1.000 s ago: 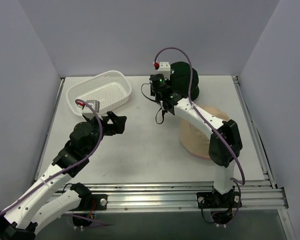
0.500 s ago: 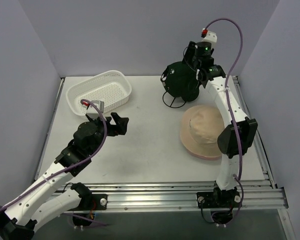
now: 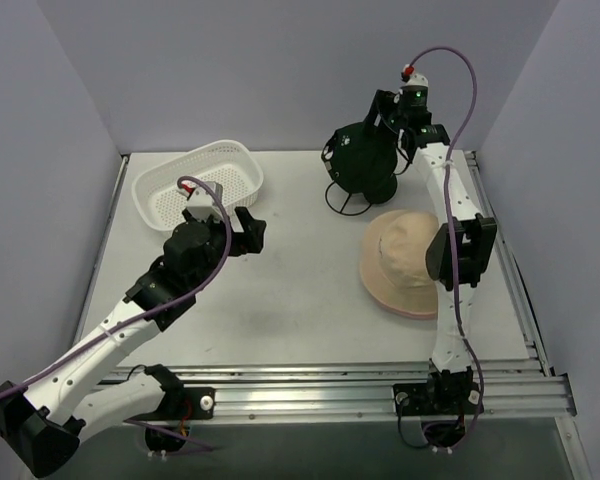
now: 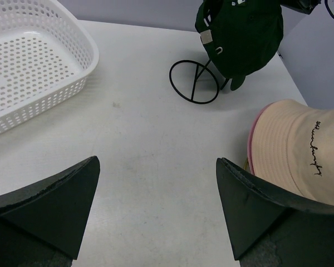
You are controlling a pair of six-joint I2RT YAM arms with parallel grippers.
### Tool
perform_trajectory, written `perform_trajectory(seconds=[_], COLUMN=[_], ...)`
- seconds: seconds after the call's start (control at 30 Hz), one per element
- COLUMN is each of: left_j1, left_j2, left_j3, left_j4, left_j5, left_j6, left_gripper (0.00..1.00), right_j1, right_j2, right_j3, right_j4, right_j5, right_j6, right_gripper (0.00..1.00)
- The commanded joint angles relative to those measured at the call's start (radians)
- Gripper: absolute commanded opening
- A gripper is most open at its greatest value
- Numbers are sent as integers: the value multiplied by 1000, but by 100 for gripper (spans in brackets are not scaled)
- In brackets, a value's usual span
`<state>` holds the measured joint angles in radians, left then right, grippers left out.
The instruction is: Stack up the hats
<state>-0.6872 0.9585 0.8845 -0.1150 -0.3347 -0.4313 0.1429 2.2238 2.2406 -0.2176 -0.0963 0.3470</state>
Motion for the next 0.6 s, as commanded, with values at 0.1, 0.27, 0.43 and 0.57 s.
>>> perform_trajectory(seconds=[0.1,0.27,0.43,0.57], left_j1=[21,67,136,195], left_j2=[72,143,213,253], left_j3=[93,146,203,225], left_j4=[52,66,54,61], left_j5=[-26,11,60,124], left_j6=[40,40,48,28], left_gripper=[94,94,94,95], right_j1=[-32,-20,1,7], right_j2=[0,26,34,43], right_j3=[14,17,24,14], right_j4=[4,12,6,0], right_j5=[-138,-201,-252,-307], right_j6=[-19,-17,-29,-29], right_gripper=[70,69,69,67])
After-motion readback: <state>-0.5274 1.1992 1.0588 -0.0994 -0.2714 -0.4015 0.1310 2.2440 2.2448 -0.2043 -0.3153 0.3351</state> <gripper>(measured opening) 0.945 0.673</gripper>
